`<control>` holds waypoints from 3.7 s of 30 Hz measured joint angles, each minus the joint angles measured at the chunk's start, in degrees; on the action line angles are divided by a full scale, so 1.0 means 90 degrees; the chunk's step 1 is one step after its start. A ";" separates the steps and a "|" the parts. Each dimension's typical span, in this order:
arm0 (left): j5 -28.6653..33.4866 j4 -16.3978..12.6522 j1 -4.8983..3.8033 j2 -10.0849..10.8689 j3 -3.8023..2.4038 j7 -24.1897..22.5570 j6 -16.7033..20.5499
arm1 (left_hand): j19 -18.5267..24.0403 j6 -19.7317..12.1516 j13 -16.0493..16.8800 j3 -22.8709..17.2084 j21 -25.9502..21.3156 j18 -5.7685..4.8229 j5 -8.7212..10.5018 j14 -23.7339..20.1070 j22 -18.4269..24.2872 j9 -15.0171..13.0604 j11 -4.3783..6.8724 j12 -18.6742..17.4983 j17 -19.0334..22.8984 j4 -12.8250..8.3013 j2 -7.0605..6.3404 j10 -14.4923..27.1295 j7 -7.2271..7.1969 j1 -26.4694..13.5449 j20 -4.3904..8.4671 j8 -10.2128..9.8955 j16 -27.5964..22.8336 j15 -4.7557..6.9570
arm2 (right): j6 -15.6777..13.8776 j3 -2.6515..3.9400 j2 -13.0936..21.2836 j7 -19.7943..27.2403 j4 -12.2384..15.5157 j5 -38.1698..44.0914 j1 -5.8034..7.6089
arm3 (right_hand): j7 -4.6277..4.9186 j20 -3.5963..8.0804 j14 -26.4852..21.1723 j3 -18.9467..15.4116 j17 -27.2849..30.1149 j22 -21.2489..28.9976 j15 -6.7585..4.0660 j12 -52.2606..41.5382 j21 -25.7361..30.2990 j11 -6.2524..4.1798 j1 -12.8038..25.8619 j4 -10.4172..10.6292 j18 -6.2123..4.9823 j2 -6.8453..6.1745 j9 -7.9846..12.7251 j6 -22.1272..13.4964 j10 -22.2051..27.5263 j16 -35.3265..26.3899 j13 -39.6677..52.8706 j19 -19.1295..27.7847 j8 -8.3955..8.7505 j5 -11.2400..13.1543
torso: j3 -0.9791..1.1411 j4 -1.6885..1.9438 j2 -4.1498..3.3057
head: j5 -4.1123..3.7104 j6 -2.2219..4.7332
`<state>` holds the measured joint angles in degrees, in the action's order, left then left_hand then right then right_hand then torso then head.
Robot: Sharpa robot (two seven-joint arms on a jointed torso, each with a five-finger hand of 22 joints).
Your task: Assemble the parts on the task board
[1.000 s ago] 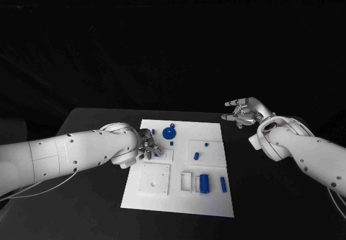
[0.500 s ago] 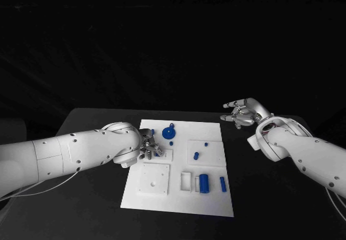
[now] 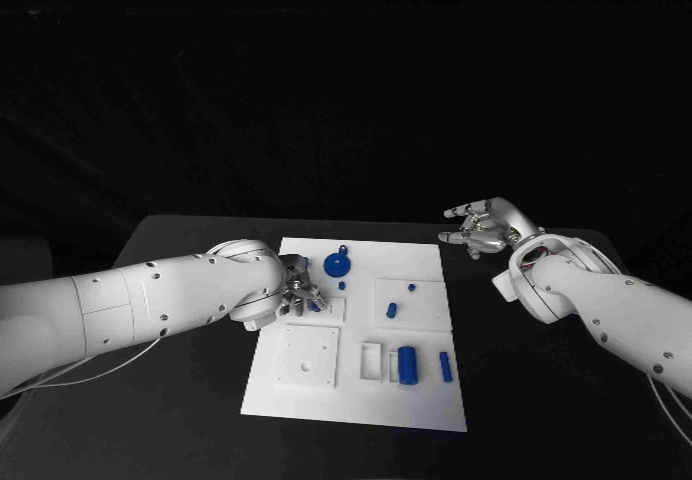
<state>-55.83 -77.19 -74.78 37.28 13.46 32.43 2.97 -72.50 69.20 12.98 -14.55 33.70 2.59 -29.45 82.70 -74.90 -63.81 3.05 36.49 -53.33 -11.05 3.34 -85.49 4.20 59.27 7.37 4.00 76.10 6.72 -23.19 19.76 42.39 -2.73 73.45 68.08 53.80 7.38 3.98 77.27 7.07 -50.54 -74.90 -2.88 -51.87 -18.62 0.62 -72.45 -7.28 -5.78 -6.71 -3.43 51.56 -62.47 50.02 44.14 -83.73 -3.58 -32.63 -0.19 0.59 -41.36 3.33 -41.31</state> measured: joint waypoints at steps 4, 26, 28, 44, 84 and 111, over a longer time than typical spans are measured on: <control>0.0012 0.0082 -0.0005 -0.0061 -0.0003 0.0007 -0.0053 | 0.0000 0.0012 0.0000 -0.0001 0.0000 -0.0001 0.0001 0.0000 -0.0001 -0.0320 -0.0011 0.0024 0.0000 -0.0001 0.0001 -0.0011 0.0012 -0.0001 0.0000 0.0008 0.0000 -0.0002 | 0.0012 -0.0001 -0.0011 0.0000 -0.0009 0.0000 -0.0021 | -0.0001 0.0000 0.0000 0.0000 0.0000 0.0000 0.0000 0.0000 0.0000 0.0000 0.0000 0.0000 0.0001 0.0000 0.0000 0.0001 0.0000 0.0000 0.0000 0.0000 0.0000 -0.0031 | -0.0003 0.0002 0.0002 | -0.0001 -0.0001; -0.0007 0.0197 -0.0041 -0.0160 -0.0025 0.0061 -0.0385 | 0.0000 0.0022 -0.0027 0.0210 -0.0060 -0.0002 0.0377 0.0023 -0.0003 -0.0264 -0.0021 0.0023 0.0036 0.0173 -0.0044 -0.0021 0.0022 0.0209 0.0000 -0.0049 0.0021 -0.0001 | 0.0052 -0.0001 -0.0008 0.0001 -0.0024 -0.0003 -0.0052 | -0.0007 0.0000 0.0000 0.0017 0.0000 0.0000 0.0000 0.0000 0.0000 0.0001 0.0025 -0.0017 0.0002 0.0025 0.0001 0.0005 0.0000 0.0000 0.0000 0.0000 0.0000 -0.0061 | -0.0012 0.0011 0.0009 | -0.0032 -0.0030; -0.0037 0.0183 -0.0041 -0.0155 -0.0026 0.0061 -0.0389 | 0.0000 0.0022 -0.0027 0.0210 -0.0060 -0.0002 0.0396 0.0023 -0.0003 -0.0254 -0.0021 0.0023 0.0036 0.0173 -0.0044 -0.0021 0.0022 0.0209 0.0000 -0.0056 0.0021 -0.0001 | 0.0053 0.0000 -0.0007 0.0001 -0.0024 -0.0004 -0.0055 | -0.0008 0.0000 0.0000 0.0017 0.0000 0.0000 0.0000 0.0000 0.0000 0.0001 0.0025 -0.0017 0.0002 0.0025 0.0001 0.0005 -0.0001 0.0000 0.0000 0.0000 0.0000 -0.0061 | -0.0012 0.0011 0.0009 | -0.0036 -0.0033; -0.0162 0.0133 -0.0031 -0.0137 -0.0019 0.0047 -0.0393 | 0.0000 0.0046 -0.0032 0.0654 -0.0123 0.0005 0.0890 0.0007 -0.0002 -0.0084 -0.0021 0.0000 0.0063 0.0742 -0.0258 -0.0021 0.0001 0.0413 0.0000 -0.0003 -0.0029 0.0012 | 0.0056 0.0000 -0.0014 0.0003 -0.0031 -0.0006 -0.0074 | -0.0019 0.0000 0.0000 0.0017 0.0000 0.0000 0.0000 0.0000 0.0000 0.0001 0.0049 -0.0017 0.0003 0.0000 0.0001 -0.0004 -0.0001 0.0000 0.0000 0.0000 0.0000 -0.0061 | -0.0013 0.0013 0.0007 | -0.0035 -0.0045; -0.0116 -0.0099 -0.0098 0.0135 -0.0057 0.0037 -0.0385 | -0.0077 0.1171 -0.0133 0.0779 -0.0155 -0.0096 0.2941 0.0002 -0.0005 0.0009 0.0186 0.0000 0.0142 0.3045 -0.1777 0.0188 -0.0799 0.0094 0.0083 -0.0032 -0.0106 0.0072 | 0.0051 0.0000 -0.0019 0.0013 -0.0128 -0.0026 -0.0098 | 0.0008 0.0000 0.0000 -0.0072 0.0009 0.0000 0.0000 0.0000 0.0078 0.0002 0.0049 0.0072 -0.0094 -0.0001 0.0002 -0.0101 0.0001 -0.0025 -0.0009 0.0000 0.0000 -0.0098 | -0.0017 0.0010 0.0009 | -0.0063 0.0005; 0.0161 0.1472 -0.0774 -0.0358 -0.0472 -0.0055 -0.0698 | -0.0055 0.0324 0.0564 0.0902 -0.0523 -0.0095 0.1798 -0.0225 -0.0003 0.2816 0.0070 -0.0971 0.0797 0.1560 -0.0741 0.0164 -0.0514 0.0515 0.0104 -0.0032 -0.0572 0.0055 | 0.0046 0.0000 -0.0066 0.0021 -0.0254 -0.0071 -0.0101 | 0.0007 0.0000 0.0000 -0.0072 0.0013 -0.0005 0.0000 0.0000 0.0075 0.0002 0.0049 0.0071 -0.0089 -0.0001 0.0002 -0.0099 0.0001 -0.0025 -0.0016 0.0000 0.0000 -0.0098 | -0.0013 -0.0013 -0.0019 | -0.0009 0.0186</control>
<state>-54.39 -63.94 -81.75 34.05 9.21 31.94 -3.32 -72.99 72.11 18.06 -6.44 28.99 1.74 -13.27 80.68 -74.93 -38.47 3.68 27.75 -46.16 2.99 -3.33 -84.02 -0.42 63.90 8.31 3.71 70.96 7.22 -22.78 19.77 41.79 -2.54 71.16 67.45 52.90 7.44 3.98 77.27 6.43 -50.42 -74.95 -2.88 -51.87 -17.94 0.63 -72.01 -6.64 -6.58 -6.71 -3.41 50.67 -62.46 49.80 43.99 -83.73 -3.59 -33.51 -0.31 0.47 -41.53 3.25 -39.64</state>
